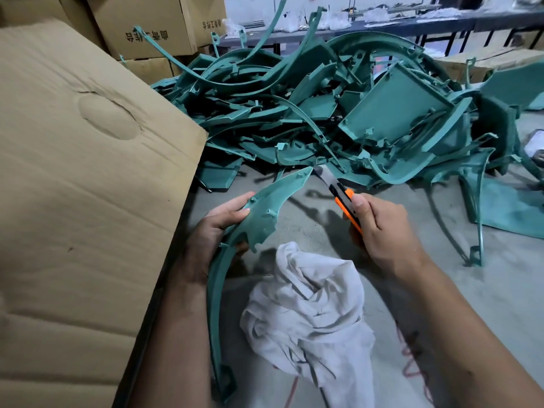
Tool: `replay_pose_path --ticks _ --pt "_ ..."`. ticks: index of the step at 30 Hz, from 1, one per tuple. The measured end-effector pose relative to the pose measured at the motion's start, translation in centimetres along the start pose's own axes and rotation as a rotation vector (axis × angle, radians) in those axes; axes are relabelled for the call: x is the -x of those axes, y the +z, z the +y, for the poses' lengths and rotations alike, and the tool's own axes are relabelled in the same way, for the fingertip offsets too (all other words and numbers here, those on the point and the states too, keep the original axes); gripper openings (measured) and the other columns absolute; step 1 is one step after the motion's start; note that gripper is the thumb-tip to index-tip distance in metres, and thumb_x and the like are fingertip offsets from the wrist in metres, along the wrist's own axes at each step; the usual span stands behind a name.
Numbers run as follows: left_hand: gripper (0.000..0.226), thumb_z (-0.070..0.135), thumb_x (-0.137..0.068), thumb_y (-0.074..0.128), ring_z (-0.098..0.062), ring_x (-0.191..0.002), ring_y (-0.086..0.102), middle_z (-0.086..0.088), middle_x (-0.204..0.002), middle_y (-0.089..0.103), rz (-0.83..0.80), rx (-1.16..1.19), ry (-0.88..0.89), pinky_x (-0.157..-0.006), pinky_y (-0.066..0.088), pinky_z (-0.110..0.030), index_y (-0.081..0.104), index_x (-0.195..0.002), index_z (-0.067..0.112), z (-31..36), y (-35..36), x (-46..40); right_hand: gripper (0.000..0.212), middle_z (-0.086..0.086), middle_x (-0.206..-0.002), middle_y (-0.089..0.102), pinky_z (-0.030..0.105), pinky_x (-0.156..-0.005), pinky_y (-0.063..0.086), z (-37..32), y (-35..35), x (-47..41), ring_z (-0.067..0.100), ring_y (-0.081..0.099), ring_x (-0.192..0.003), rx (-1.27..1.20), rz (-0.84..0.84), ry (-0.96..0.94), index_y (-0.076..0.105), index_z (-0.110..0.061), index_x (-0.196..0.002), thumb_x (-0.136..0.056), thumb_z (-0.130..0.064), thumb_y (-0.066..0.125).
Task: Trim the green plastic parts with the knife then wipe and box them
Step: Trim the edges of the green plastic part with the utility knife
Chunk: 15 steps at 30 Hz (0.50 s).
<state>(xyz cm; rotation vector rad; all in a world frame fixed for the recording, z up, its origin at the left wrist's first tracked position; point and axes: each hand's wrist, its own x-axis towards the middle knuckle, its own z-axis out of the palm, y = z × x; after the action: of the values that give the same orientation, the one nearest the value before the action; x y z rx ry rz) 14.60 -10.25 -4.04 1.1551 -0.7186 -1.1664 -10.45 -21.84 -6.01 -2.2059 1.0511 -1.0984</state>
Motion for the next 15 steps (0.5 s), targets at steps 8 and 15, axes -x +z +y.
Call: replay_pose_path --ticks 8,15 --pt "0.048 0.008 -0.093 0.051 -0.007 -0.042 0.053 -0.005 -0.07 0.067 -0.049 0.022 -0.05 -0.037 0.04 -0.015 0.06 -0.14 0.008 0.0 0.0 -0.1 0.044 0.006 -0.061 0.061 0.042 -0.058 0.046 -1.0 0.4 0.3 0.025 0.057 -0.056 -0.13 -0.024 -0.069 0.061 -0.031 -0.077 -0.107 -0.047 0.034" --pt "0.046 0.004 -0.096 0.046 -0.007 -0.037 0.045 -0.01 -0.07 0.059 -0.068 0.086 -0.061 -0.032 0.034 -0.015 0.057 -0.141 0.002 0.0 0.4 -0.1 0.053 0.003 -0.058 0.059 0.036 -0.052 0.042 -0.2 -0.1 0.3 0.02 0.052 -0.05 -0.182 0.013 -0.011 0.061 -0.016 -0.08 -0.107 -0.051 0.031"
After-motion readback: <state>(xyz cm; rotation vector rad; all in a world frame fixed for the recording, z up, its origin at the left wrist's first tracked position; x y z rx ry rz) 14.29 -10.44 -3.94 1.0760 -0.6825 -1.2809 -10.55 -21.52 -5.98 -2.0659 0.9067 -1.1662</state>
